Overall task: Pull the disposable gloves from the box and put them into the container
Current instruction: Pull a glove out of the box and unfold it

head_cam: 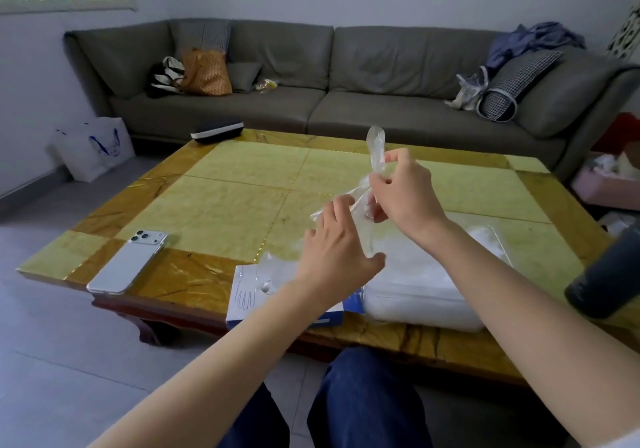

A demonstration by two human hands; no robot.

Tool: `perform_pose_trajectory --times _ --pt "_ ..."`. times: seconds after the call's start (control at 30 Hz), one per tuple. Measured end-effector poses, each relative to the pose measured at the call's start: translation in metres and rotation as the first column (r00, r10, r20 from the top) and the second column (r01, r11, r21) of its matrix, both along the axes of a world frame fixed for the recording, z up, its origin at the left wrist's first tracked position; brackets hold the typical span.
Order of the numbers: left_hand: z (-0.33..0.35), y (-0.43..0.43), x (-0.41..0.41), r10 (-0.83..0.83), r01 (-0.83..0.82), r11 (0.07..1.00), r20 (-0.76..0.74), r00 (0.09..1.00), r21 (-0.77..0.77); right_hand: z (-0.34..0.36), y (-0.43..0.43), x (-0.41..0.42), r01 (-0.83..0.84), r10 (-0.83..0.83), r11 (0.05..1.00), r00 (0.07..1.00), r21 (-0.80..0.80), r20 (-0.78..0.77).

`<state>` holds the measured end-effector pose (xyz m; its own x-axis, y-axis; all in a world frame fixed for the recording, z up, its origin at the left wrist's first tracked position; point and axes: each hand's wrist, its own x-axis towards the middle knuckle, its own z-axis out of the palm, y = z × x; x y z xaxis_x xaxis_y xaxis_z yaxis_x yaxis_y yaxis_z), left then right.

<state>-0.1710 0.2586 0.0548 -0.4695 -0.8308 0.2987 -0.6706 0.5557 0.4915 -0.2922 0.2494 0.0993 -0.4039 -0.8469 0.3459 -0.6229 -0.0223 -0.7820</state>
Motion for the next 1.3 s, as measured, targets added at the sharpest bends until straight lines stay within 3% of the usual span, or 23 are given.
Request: perform_pose_trajectory --times 0.1,0.17,0.23,0.3,0.4,0.47,0.57,0.67,0.77,0.87,0.97,1.07,1.17,1.23,1.3 --pt "0.005 -0.005 0.002 0.005 -0.006 0.999 -0.020 1.000 -0.039 -0.001 0.008 -0.014 0.023 -0.021 0.999 0.998 0.037 -0.053" --pt "0.011 -0.015 0.007 -0.006 0.006 1.000 -0.041 0.999 -0.008 -0.007 0.013 -0.028 0.102 -0.093 0.995 0.955 0.018 -0.282" --pt "0.018 -0.029 0.011 -0.021 0.021 1.000 -0.021 1.000 -0.005 -0.012 0.019 -0.042 0.090 -0.122 0.991 0.905 -0.097 -0.407" --pt "0.025 -0.039 0.013 -0.059 0.059 0.998 0.020 0.998 0.013 -0.011 0.026 -0.049 -0.080 0.020 0.989 0.911 -0.127 -0.412" --pt "0.039 -0.048 0.010 -0.145 0.141 0.988 0.079 0.986 0.057 -0.007 0.032 -0.047 -0.305 0.340 0.940 0.839 0.151 -0.424" --pt "0.049 -0.051 0.006 -0.219 0.209 0.973 0.107 0.970 0.096 -0.009 0.028 -0.045 -0.288 0.402 0.909 0.800 0.302 -0.445" --pt "0.062 -0.059 0.004 -0.277 0.258 0.954 0.125 0.953 0.150 -0.016 0.018 -0.053 -0.369 0.441 0.893 0.835 0.259 -0.330" --pt "0.069 -0.073 0.003 -0.227 0.214 0.972 0.147 0.963 0.102 -0.015 0.013 -0.069 -0.290 0.341 0.934 0.900 0.211 -0.271" --pt "0.073 -0.077 -0.008 -0.187 0.185 0.982 0.112 0.976 0.029 -0.004 0.014 -0.082 -0.120 0.110 0.993 0.938 -0.013 -0.328" --pt "0.078 -0.072 -0.029 -0.228 0.219 0.971 -0.103 0.968 -0.098 0.012 0.024 -0.092 -0.010 -0.150 0.953 0.854 -0.303 -0.498" --pt "0.073 -0.067 -0.041 -0.284 0.236 0.946 -0.218 0.934 -0.222 0.023 0.040 -0.096 -0.046 -0.304 0.874 0.727 -0.484 -0.616" --pt "0.046 -0.065 -0.044 -0.328 0.301 0.914 -0.058 0.943 -0.270 0.008 0.057 -0.099 -0.153 -0.269 0.884 0.607 -0.442 -0.748" --pt "0.011 -0.065 -0.041 -0.330 0.423 0.879 0.357 0.874 -0.221 -0.026 0.070 -0.106 -0.155 -0.038 0.979 0.505 -0.135 -0.862" --pt "-0.008 -0.068 -0.043 -0.289 0.467 0.866 0.586 0.757 -0.177 -0.044 0.074 -0.108 -0.071 0.157 0.987 0.537 0.141 -0.829" --pt "-0.022 -0.069 -0.048 -0.237 0.487 0.861 0.734 0.637 -0.144 -0.060 0.072 -0.108 0.009 0.246 0.947 0.621 0.321 -0.744"
